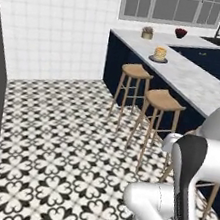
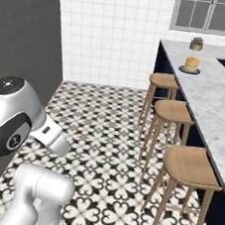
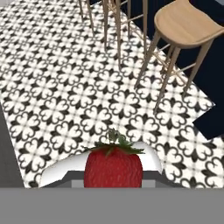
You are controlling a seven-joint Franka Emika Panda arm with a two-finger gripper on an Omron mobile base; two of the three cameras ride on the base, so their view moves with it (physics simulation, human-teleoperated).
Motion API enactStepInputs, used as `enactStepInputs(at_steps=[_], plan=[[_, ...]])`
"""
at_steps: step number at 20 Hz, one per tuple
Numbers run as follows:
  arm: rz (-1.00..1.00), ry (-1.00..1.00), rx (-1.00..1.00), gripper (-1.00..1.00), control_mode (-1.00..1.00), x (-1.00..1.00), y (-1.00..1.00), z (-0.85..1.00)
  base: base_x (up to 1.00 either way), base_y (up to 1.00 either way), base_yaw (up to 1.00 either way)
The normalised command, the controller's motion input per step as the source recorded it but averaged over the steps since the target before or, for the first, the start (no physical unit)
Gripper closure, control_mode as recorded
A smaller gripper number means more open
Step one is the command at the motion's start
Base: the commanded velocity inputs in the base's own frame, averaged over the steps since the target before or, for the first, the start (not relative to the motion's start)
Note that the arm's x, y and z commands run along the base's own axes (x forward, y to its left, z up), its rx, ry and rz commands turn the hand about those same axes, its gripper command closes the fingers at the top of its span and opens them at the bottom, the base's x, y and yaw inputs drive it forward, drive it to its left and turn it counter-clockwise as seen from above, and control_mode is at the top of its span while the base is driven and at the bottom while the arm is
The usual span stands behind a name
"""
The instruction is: Take the strawberry from the fridge and place it on top of the pancake, located on the dining counter.
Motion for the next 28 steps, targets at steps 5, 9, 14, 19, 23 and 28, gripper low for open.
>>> enactStepInputs(at_steps=[5,9,14,19,23,28], plan=[[0.0,0.0,0.0,1.0,1.0,0.0,0.0,0.0,1.0,0.72,-0.53],[0.0,0.0,0.0,1.0,1.0,0.0,0.0,0.0,1.0,0.8,-0.53],[0.0,0.0,0.0,1.0,1.0,0.0,0.0,0.0,1.0,0.87,-0.54],[0.0,0.0,0.0,1.0,1.0,0.0,0.0,0.0,1.0,0.92,-0.52],[0.0,0.0,0.0,1.0,1.0,0.0,0.0,0.0,0.96,1.0,-0.46],[0.0,0.0,0.0,1.0,1.0,0.0,0.0,0.0,0.94,1.0,-0.45]])
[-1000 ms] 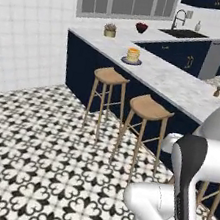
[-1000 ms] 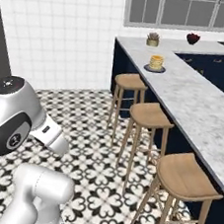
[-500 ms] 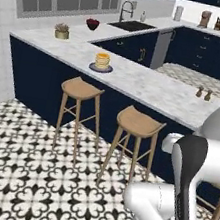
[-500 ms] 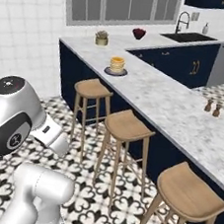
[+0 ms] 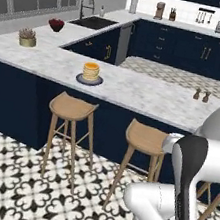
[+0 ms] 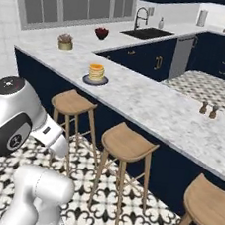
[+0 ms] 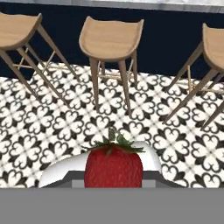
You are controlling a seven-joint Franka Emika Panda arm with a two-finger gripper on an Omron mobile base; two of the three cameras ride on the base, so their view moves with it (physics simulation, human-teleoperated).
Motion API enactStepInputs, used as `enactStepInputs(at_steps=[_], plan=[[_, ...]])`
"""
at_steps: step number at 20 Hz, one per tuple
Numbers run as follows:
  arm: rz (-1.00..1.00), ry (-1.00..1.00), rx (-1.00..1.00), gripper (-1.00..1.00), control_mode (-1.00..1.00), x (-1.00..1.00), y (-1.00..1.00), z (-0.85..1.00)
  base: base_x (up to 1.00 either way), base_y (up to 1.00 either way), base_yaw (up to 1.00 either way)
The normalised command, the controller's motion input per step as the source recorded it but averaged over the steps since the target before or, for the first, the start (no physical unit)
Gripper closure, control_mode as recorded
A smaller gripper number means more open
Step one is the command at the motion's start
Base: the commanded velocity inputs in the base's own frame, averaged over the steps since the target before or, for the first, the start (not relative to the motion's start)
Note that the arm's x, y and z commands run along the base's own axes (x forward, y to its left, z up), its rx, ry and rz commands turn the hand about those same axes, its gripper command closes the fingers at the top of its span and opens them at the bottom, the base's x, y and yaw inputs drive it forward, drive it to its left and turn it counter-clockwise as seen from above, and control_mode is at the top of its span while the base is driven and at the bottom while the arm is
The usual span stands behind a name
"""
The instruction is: Take the strawberry from the fridge and place it on top of the pancake, located on the dining counter.
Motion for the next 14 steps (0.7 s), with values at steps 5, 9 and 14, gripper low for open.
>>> enactStepInputs(at_steps=[5,9,14], plan=[[0.0,0.0,0.0,1.0,1.0,0.0,0.0,0.0,0.98,0.87,-0.56],[0.0,0.0,0.0,1.0,1.0,0.0,0.0,0.0,0.66,0.99,-0.5],[0.0,0.0,0.0,1.0,1.0,0.0,0.0,0.0,0.43,1.0,-0.39]])
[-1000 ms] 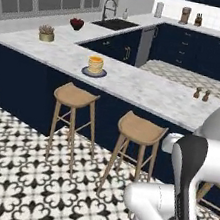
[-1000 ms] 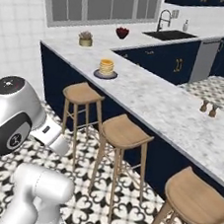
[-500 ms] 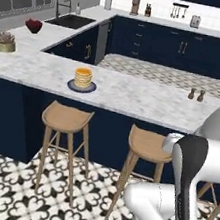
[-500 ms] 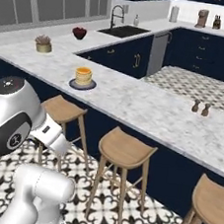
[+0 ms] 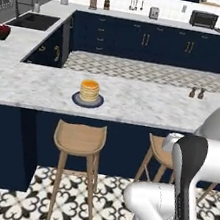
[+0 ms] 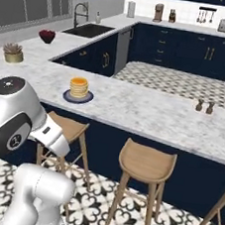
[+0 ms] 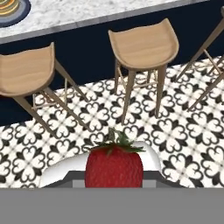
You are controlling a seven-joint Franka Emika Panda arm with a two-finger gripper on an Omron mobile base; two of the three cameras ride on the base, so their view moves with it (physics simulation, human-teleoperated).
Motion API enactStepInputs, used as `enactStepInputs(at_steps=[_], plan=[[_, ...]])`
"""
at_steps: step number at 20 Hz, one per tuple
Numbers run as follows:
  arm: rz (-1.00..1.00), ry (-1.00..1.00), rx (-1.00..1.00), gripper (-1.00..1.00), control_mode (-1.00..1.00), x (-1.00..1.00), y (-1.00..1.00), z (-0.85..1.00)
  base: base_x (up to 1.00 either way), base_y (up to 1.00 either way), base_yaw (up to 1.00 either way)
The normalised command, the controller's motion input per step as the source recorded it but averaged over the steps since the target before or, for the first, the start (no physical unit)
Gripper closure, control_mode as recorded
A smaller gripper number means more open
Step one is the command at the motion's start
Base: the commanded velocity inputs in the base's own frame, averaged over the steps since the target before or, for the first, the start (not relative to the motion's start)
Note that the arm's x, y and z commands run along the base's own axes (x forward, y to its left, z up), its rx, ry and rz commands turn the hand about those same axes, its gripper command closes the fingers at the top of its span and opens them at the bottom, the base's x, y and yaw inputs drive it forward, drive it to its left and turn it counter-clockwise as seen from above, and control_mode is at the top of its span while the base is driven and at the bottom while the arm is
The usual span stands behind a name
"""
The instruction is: Take the strawberry from the fridge and place it on top of the pancake, located on the dining counter.
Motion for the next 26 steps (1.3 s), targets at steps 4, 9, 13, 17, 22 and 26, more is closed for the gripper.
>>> enactStepInputs(at_steps=[4,9,13,17,22,26], plan=[[0.0,0.0,0.0,1.0,1.0,0.0,0.0,0.0,0.43,0.98,-0.27],[0.0,0.0,0.0,1.0,1.0,0.0,0.0,0.0,0.56,0.92,-0.13],[0.0,0.0,0.0,1.0,1.0,0.0,0.0,0.0,0.6,0.48,-0.04],[0.0,0.0,0.0,1.0,1.0,0.0,0.0,0.0,0.51,0.48,-0.08],[0.0,0.0,0.0,1.0,1.0,0.0,0.0,0.0,0.49,0.29,-0.09],[0.0,0.0,0.0,1.0,1.0,0.0,0.0,0.0,0.53,0.03,-0.06]])
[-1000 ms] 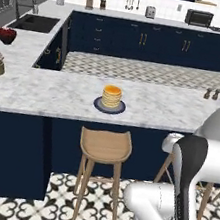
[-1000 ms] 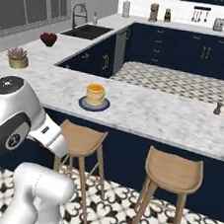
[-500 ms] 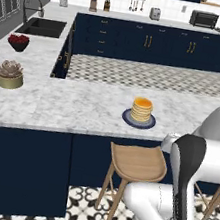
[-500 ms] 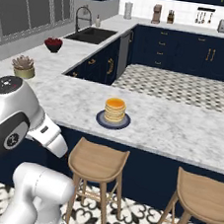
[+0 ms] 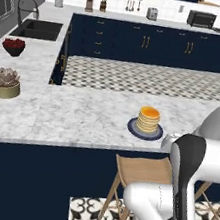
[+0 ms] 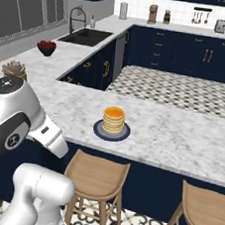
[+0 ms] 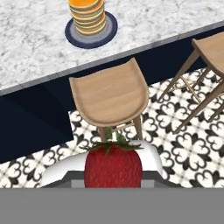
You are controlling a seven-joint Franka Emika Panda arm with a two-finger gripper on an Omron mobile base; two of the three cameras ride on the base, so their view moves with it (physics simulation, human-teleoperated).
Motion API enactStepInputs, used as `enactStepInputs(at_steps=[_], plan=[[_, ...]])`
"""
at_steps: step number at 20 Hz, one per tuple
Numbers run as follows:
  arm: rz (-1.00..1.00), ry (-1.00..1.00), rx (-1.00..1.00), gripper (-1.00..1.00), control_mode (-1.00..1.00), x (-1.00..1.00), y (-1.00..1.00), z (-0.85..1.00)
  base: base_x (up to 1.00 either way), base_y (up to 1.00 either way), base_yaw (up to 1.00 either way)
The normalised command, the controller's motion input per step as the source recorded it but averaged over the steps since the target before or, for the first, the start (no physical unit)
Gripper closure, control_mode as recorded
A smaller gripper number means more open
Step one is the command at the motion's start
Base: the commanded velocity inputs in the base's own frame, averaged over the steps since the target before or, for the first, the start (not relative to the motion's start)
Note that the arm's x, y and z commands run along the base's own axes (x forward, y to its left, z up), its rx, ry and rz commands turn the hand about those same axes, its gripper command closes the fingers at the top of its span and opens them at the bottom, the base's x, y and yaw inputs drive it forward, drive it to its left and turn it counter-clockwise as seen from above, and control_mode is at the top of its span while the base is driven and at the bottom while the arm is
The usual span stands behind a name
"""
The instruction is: Take the strawberry from the fridge and place it on top of the pancake, located on the dining counter.
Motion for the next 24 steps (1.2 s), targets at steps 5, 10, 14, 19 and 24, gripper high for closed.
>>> enactStepInputs(at_steps=[5,10,14,19,24], plan=[[0.0,0.0,0.0,1.0,1.0,0.0,0.0,0.0,0.55,0.03,-0.02],[0.0,0.0,0.0,1.0,1.0,0.0,0.0,0.0,0.57,0.03,0.02],[0.08,0.0,-0.01,1.0,-1.0,0.85,0.0,0.17,0.0,0.0,0.0],[0.0,0.0,-0.03,1.0,-1.0,1.0,0.0,0.14,0.0,0.0,0.0],[0.0,0.0,-0.01,1.0,-1.0,1.0,-0.06,-0.02,0.0,0.0,0.0]])
